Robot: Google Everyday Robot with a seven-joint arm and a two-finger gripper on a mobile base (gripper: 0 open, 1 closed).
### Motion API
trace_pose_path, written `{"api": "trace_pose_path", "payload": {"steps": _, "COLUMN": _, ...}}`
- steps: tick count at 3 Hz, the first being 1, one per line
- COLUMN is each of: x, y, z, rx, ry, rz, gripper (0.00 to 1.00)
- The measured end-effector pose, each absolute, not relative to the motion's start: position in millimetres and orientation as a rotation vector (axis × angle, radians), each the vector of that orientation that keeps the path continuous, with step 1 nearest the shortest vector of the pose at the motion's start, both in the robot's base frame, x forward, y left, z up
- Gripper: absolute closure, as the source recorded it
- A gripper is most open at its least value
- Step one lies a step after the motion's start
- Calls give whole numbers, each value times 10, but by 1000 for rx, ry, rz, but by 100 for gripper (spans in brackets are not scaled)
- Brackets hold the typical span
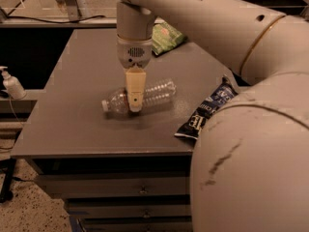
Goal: Knock water bottle over
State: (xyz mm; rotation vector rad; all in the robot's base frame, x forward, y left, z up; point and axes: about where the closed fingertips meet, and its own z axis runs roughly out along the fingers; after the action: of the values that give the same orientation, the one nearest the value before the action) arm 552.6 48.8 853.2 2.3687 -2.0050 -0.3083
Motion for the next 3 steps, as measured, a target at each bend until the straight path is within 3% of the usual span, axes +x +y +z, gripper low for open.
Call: {"api": "trace_pose_path", "payload": {"steps": 3, "x": 5485, "y": 475, "z": 8503, "rx": 2355, "ry": -2007, "rz": -325, "gripper": 0}}
